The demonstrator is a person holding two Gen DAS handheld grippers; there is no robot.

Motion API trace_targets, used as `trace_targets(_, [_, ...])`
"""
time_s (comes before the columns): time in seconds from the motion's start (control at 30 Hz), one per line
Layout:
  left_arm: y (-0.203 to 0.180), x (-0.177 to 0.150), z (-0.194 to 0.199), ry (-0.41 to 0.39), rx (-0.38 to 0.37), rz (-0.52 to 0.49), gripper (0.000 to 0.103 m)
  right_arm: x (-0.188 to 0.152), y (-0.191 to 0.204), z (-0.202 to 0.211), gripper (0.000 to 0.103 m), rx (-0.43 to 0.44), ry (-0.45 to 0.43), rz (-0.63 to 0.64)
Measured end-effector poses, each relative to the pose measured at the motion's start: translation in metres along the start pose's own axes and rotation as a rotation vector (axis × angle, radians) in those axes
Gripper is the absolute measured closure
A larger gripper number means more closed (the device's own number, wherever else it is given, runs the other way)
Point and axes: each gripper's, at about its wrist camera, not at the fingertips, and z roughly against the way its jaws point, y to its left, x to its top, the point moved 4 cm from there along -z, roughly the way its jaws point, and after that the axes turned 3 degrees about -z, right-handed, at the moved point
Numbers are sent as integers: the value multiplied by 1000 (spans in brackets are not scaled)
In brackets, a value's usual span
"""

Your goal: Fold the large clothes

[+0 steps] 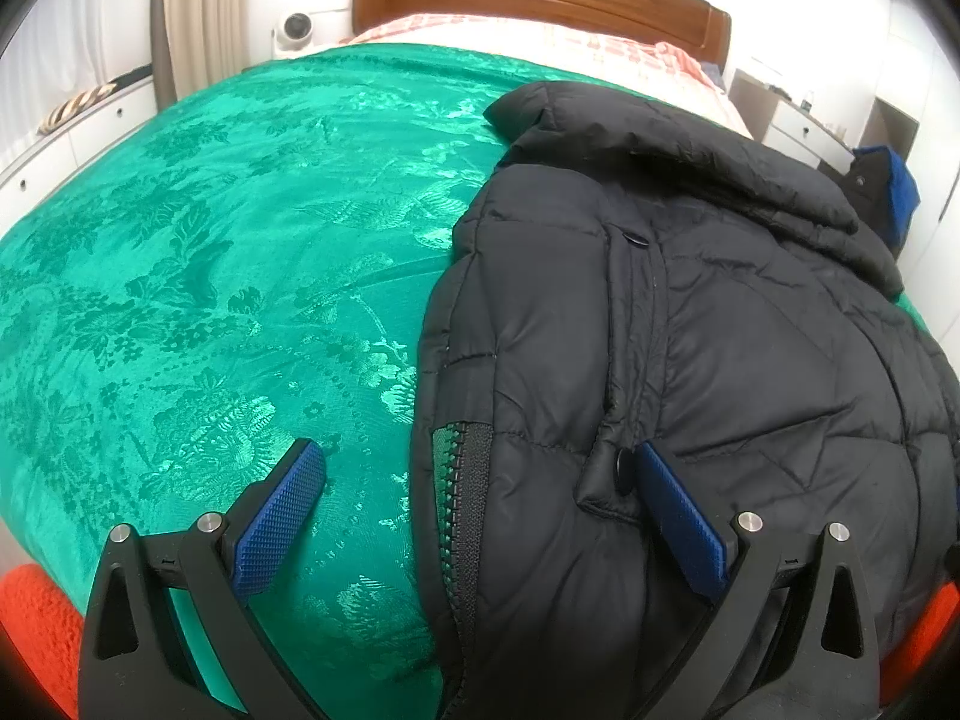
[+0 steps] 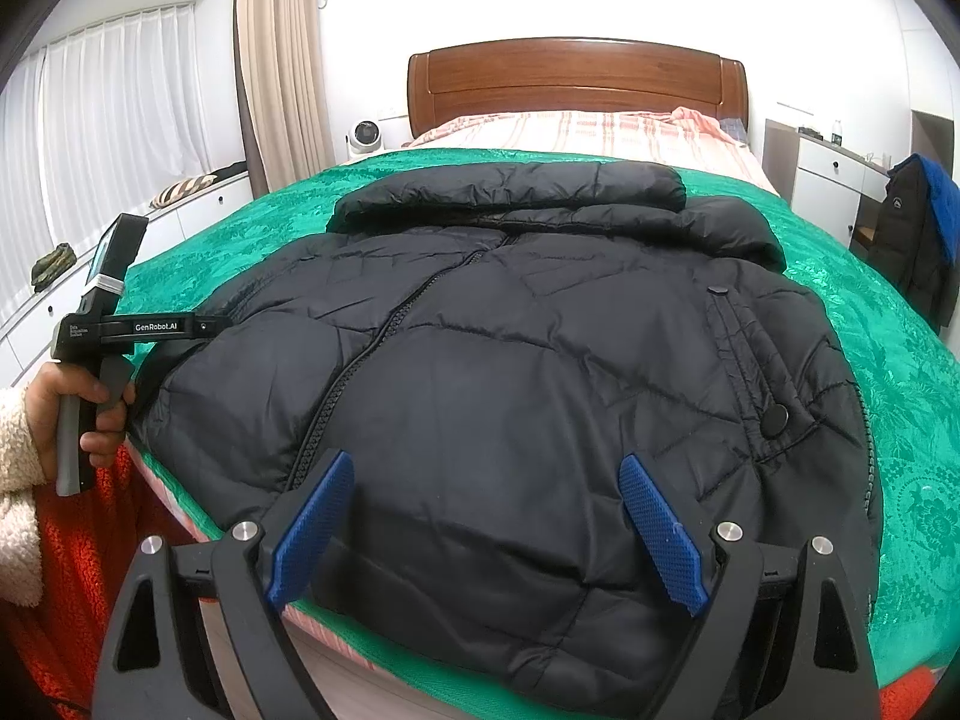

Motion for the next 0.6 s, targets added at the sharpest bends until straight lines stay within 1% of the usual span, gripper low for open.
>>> trace_targets(0.6, [0, 0, 0, 0, 0, -1, 0, -2, 1, -1, 13, -1, 2, 1])
